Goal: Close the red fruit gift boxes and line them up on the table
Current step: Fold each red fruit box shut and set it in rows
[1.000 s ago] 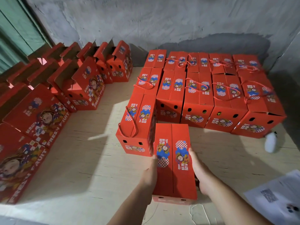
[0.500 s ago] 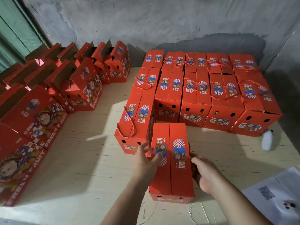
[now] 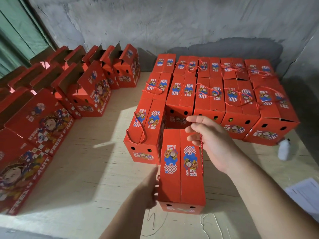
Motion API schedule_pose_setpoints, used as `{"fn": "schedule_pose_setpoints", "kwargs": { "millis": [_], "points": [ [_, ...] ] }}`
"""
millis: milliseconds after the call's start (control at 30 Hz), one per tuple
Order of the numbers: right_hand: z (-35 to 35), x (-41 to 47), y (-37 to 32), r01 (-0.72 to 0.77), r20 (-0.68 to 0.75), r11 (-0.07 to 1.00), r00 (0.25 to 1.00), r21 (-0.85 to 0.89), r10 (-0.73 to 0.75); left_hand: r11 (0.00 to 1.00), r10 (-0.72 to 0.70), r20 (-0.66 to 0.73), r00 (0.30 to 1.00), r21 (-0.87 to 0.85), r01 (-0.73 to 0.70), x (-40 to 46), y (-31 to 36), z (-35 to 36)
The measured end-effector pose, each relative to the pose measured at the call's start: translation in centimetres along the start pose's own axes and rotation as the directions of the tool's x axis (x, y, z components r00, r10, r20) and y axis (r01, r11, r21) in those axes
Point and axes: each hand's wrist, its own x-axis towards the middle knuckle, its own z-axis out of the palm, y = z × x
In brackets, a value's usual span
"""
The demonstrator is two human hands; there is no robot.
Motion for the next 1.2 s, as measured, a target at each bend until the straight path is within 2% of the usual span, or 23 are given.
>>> {"fn": "schedule_pose_setpoints", "kwargs": {
  "millis": [33, 67, 133, 200, 267, 333, 367, 433, 533, 567, 633, 667, 700, 767, 900, 1000, 1067, 1100, 1167, 1200],
  "points": [
    [0.1, -0.2, 0.0, -0.009, 0.024, 0.999, 1.0, -0.035, 0.01, 0.998, 0.067, 0.023, 0.997, -0.021, -0.067, 0.4, -0.2, 0.2],
    [0.3, -0.4, 0.0, -0.017, 0.041, 0.998, 0.999, -0.063, 0.019, 0.983, 0.176, -0.027, 0.984, -0.04, -0.177, 0.8, 0.0, 0.4],
    [0.5, -0.7, 0.3, -0.015, 0.05, 0.995, 0.999, -0.099, 0.02, 0.917, 0.363, -0.194, 0.911, -0.098, -0.386, 0.2, 1.0, 1.5],
    [0.7, -0.8, 0.6, -0.004, 0.06, 0.995, 0.998, -0.101, 0.01, 0.826, 0.496, -0.236, 0.836, -0.169, -0.538, -1.5, 2.7, 2.5],
    [0.8, -0.6, 0.9, 0.004, 0.052, 0.995, 0.999, -0.101, 0.001, 0.713, 0.651, -0.248, 0.717, -0.125, -0.69, -3.7, 4.5, 3.2],
    [1.1, -0.1, 1.3, -0.022, 0.003, 0.998, 1.0, -0.064, 0.022, 0.57, 0.815, -0.135, 0.564, 0.004, -0.822, -6.9, 6.3, 3.9],
    [1.5, 0.1, 1.6, -0.048, -0.001, 0.998, 0.999, -0.028, 0.048, 0.524, 0.852, -0.04, 0.523, 0.083, -0.848, -8.2, 7.3, 4.2],
    [2.6, 0.1, 2.7, -0.109, 0.082, 0.994, 0.991, 0.024, 0.107, 0.461, 0.851, 0.117, 0.512, 0.3, -0.835, -10.5, 9.0, 4.8],
    [4.5, -1.2, 4.5, -0.092, 0.22, 0.993, 0.97, -0.073, 0.106, 0.289, 0.863, 0.183, 0.472, 0.586, -0.757, -12.1, 10.2, 5.2],
    [4.7, -1.3, 4.6, -0.049, 0.206, 0.998, 0.977, -0.036, 0.055, 0.242, 0.875, 0.18, 0.449, 0.64, -0.729, -12.4, 10.2, 5.2],
    [4.0, -0.1, 3.6, 0.01, 0.026, 0.988, 1.0, 0.154, -0.014, 0.136, 0.915, 0.189, 0.358, 0.69, -0.711, -12.4, 10.2, 4.8],
    [3.4, 0.8, 2.7, 0.024, -0.066, 0.974, 0.998, 0.227, -0.009, 0.111, 0.942, 0.16, 0.295, 0.682, -0.723, -12.1, 10.1, 4.5],
    [2.8, 1.5, 1.7, 0.041, -0.118, 0.966, 0.993, 0.255, -0.011, 0.13, 0.956, 0.119, 0.267, 0.645, -0.753, -11.7, 9.9, 4.1],
    [1.9, 2.4, 0.4, 0.104, -0.103, 0.96, 0.991, 0.258, -0.08, 0.206, 0.953, 0.07, 0.294, 0.563, -0.801, -10.5, 8.6, 3.6],
    [2.4, 3.1, -1.2, 0.222, 0.076, 0.954, 0.967, 0.204, -0.241, 0.368, 0.863, 0.064, 0.502, 0.6, -0.71, -7.1, 3.2, 2.8],
    [3.1, 3.6, -1.3, 0.219, 0.105, 0.975, 0.969, 0.045, -0.223, 0.498, 0.798, 0.021, 0.603, 0.542, -0.677, -4.3, 0.7, 2.8],
    [3.4, 3.6, -0.6, 0.183, 0.1, 0.982, 0.979, -0.044, -0.178, 0.528, 0.789, -0.031, 0.614, 0.547, -0.65, -3.1, 0.4, 3.2],
    [3.3, 3.6, 0.0, 0.16, 0.091, 0.984, 0.984, -0.075, -0.153, 0.517, 0.799, -0.06, 0.598, 0.576, -0.633, -2.6, 0.4, 3.3],
    [1.9, 3.7, 1.5, 0.126, 0.057, 0.981, 0.991, -0.15, -0.118, 0.428, 0.86, -0.066, 0.506, 0.634, -0.645, -2.2, -0.1, 3.4],
    [0.7, 3.4, 2.2, 0.129, 0.06, 0.964, 0.991, -0.234, -0.119, 0.347, 0.89, -0.01, 0.457, 0.666, -0.66, -2.3, -0.6, 3.2]
  ]
}}
